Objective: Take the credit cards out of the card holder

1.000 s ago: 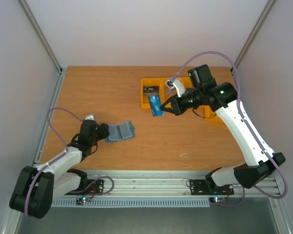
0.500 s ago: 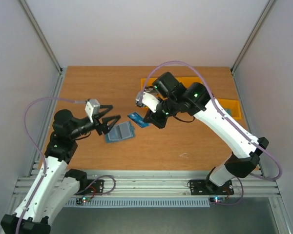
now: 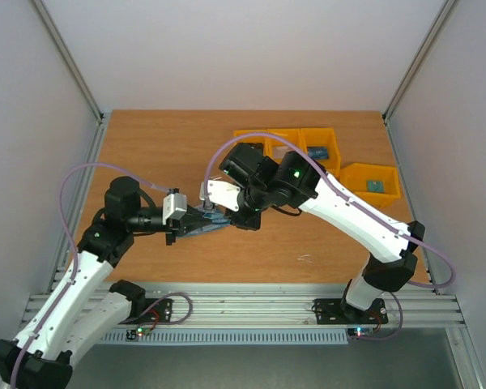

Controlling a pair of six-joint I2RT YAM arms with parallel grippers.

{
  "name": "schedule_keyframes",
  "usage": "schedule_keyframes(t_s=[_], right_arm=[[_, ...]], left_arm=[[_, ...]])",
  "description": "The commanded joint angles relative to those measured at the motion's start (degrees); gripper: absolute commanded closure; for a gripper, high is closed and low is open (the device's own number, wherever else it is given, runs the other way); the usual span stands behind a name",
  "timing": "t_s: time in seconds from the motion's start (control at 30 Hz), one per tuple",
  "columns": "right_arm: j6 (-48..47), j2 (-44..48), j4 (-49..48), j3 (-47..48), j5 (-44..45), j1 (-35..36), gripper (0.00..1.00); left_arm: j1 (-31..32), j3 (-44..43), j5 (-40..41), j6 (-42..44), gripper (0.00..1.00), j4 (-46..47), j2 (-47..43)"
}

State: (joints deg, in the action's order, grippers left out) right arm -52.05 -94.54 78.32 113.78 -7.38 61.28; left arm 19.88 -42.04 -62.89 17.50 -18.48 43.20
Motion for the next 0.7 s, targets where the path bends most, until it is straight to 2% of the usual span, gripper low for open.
schedule_keyframes(t_s=[0.0,0.07,0.1,0.17,0.23,0.3,0.33,0.37,0.5,0.6,0.67], right_arm=[[-0.8,-0.1,1.6,2.0,3.7,1.0,0.99],[-0.2,0.6,0.6,1.1,5.5,1.0,0.99],[0.3,1.2,-0.8,0.2,8.0,1.0,0.95],[0.9,3.5,-5.5,-3.0,14.6,1.0,0.77],[0.2,7.0,-11.9,-7.1,19.1,1.0,0.56],[-1.8,11.3,-20.4,-11.9,20.8,1.0,0.49],[-3.7,13.2,-24.5,-14.6,21.4,1.3,0.48],[-6.3,15.0,-29.3,-17.9,22.8,2.1,0.46],[-29.1,19.7,-54.2,-33.2,33.1,8.8,0.39],[-45.1,20.2,-72.6,-40.3,34.4,11.9,0.35],[-52.1,19.1,-83.5,-42.5,35.1,12.2,0.35]], left_arm=[[1.3,-1.3,2.0,3.7,0.99,-0.3,-0.6],[1.3,-1.2,4.3,1.9,1.0,1.8,-1.1],[1.3,-0.9,6.2,-1.9,1.0,5.1,-1.2],[1.3,0.1,14.9,-12.1,1.0,11.3,-1.0],[1.2,1.0,22.2,-29.7,1.0,14.9,0.0],[0.9,2.0,24.8,-41.5,1.0,19.5,0.8],[0.8,2.2,25.3,-44.5,1.0,22.3,0.7],[0.3,2.2,26.5,-48.3,1.0,24.9,0.6],[-3.2,-0.8,30.0,-66.1,1.0,34.6,1.5],[-4.5,-4.1,34.4,-82.5,1.0,30.4,2.3],[-4.5,-5.3,36.0,-86.5,1.0,28.1,2.5]])
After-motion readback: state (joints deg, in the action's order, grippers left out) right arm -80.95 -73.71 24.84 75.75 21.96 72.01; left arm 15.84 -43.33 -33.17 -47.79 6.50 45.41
